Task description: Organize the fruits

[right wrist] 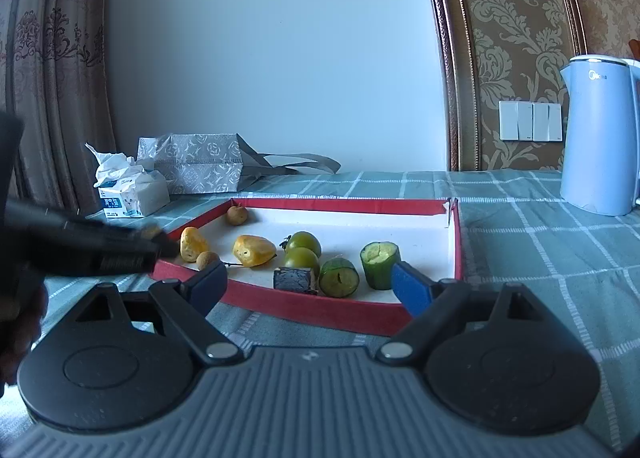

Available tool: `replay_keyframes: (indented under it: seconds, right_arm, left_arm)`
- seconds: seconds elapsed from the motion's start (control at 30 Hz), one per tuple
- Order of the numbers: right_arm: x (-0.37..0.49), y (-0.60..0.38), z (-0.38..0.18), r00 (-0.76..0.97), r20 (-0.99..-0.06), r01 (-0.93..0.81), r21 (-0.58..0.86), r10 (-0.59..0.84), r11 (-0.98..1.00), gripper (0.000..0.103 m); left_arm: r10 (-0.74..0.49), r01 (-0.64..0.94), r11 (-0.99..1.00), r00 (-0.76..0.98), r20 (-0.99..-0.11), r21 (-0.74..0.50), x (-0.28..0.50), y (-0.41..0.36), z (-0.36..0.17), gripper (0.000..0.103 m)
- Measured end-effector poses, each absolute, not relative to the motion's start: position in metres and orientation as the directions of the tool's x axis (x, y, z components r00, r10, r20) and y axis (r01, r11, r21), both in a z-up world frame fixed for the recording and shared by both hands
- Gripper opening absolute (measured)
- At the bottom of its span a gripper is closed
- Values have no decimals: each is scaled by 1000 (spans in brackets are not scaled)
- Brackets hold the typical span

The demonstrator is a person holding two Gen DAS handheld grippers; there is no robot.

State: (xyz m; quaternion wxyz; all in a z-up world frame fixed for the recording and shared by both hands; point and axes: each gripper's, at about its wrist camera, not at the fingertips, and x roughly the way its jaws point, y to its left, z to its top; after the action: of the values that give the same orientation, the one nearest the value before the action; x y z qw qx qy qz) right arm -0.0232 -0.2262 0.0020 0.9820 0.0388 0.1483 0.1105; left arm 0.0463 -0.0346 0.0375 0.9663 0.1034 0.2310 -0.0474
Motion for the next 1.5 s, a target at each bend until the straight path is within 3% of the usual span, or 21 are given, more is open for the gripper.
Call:
replay_keyframes:
  seconds: [0.23,0.5,0.57,0.63,0.7,0.87,1.0,1.4,1.5]
  right_arm:
    - [-22,-228,1,932,-284,-201,109,224,974,88]
    - [-19,-228,0,930,-292,-198,111,222,974,88]
    - [-19,-228,0,929,-295,-198,111,223,974,88]
    - [-19,-228,0,929,-296,-199,111,224,974,88]
    - [-19,-228,0,929,-296,-198,111,223,974,88]
    - [-18,-228,-1,929,-296,-196,111,221,974,91]
    - [-18,-226,-1,925,-309,-198,110,223,974,97]
    - [-24,-213,-3,904,-358,-206,114,234,972,103]
    - [-27,-212,-3,911,-352,-187,110,214,976,103]
  left_arm:
    - [-18,90,984,911,-412,155,73,-51,49,33]
    - [23,47,987,903,-430,152,107,-55,35,34]
    - [31,32,990,907,-420,140,109,-52,33,44]
    - [38,13,992,916,-399,124,108,-48,33,75]
    - [49,-5,993,927,-371,116,105,-45,35,83]
    - [38,2,994,930,-366,107,96,-41,42,83]
    - [14,16,997,934,-358,80,73,-30,41,92]
    - [-40,72,995,914,-405,63,20,-11,25,92]
    - [-45,83,994,906,-420,74,18,-10,21,100]
